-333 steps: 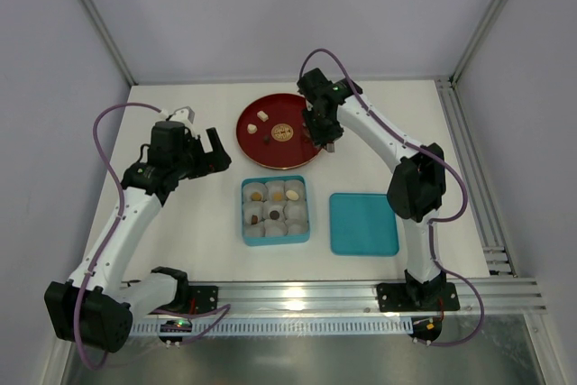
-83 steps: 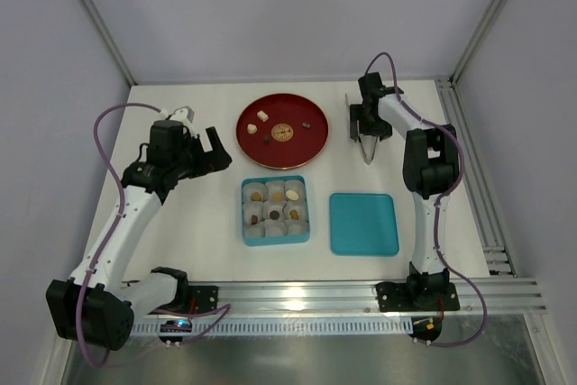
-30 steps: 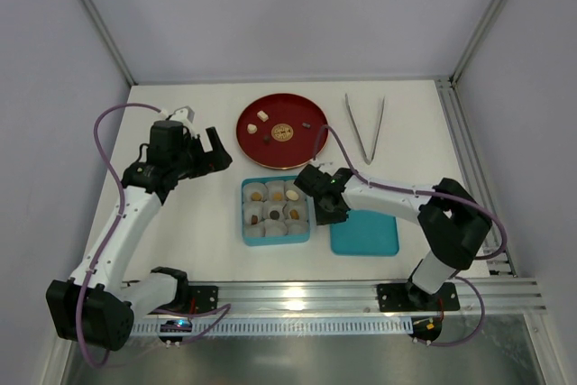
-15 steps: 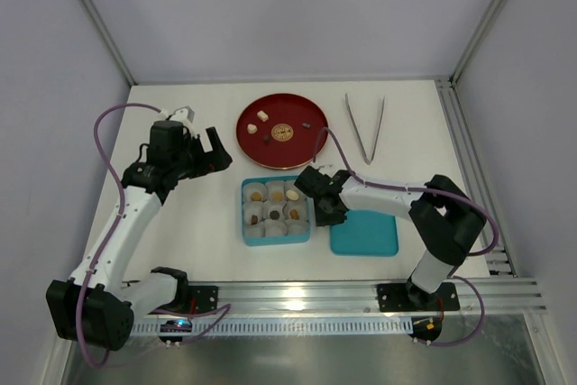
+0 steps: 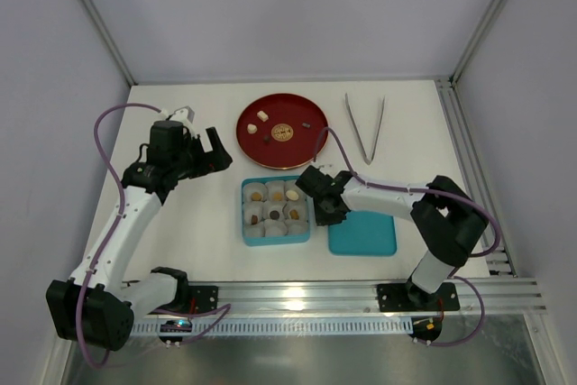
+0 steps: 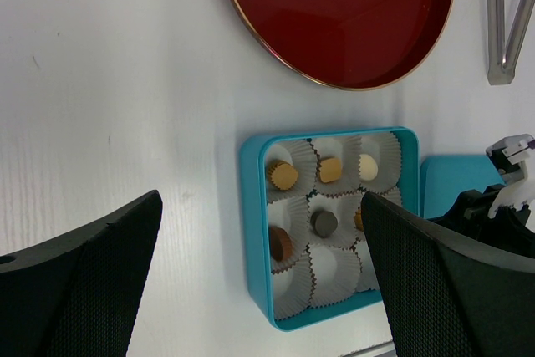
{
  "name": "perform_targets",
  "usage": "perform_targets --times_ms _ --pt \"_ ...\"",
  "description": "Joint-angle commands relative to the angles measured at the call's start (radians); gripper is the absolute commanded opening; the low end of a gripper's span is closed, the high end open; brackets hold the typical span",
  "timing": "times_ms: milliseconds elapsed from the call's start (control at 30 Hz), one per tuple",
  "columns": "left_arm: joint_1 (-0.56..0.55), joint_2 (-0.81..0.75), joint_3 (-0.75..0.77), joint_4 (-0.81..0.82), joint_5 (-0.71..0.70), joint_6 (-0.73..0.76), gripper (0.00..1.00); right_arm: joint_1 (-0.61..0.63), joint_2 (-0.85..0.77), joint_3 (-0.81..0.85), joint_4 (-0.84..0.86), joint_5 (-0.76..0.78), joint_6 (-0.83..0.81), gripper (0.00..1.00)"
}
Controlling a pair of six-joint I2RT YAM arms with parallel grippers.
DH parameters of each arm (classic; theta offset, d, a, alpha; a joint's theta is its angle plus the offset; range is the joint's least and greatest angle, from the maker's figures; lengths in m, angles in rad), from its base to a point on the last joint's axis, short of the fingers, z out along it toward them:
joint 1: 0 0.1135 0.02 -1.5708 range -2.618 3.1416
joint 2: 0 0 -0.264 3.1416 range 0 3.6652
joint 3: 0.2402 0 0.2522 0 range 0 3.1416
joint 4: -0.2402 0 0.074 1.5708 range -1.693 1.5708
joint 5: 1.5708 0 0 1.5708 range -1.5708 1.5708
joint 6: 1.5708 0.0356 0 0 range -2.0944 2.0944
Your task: Pack the chocolate
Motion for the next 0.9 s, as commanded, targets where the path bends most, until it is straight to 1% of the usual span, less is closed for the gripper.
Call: perform_targets --times_ms 0,233,400,533,633,733,867 --pt "0.005 -0.006 -0.001 0.028 0.017 -0.007 1.00 -0.001 -0.004 -0.014 0.019 -0.007 -0.006 0.24" --pt "0.005 -0.006 -0.002 0.028 0.012 -0.007 1.00 -0.015 0.013 0.037 0.013 -0.002 -0.032 0.24" --pt "0.005 -0.007 -0.002 0.028 0.012 -0.007 1.00 -0.047 0.005 0.072 0.042 -0.045 -0.076 0.25" --pt "0.005 -0.009 -0.002 0.028 0.011 -0.007 1.00 -0.055 0.049 0.133 0.006 -0.028 -0.096 0.25" --pt "0.005 -0.012 -0.002 0.028 0.012 -0.007 1.00 -0.064 0.052 0.159 -0.026 -0.007 -0.100 0.25" --pt "0.005 -0.014 -0.002 0.028 0.012 -0.008 1.00 -0.082 -0.009 0.160 -0.078 0.030 -0.101 0.29" --pt "0.006 -0.014 -0.001 0.028 0.018 -0.007 1.00 -0.150 -0.156 0.123 -0.140 0.062 -0.103 0.31"
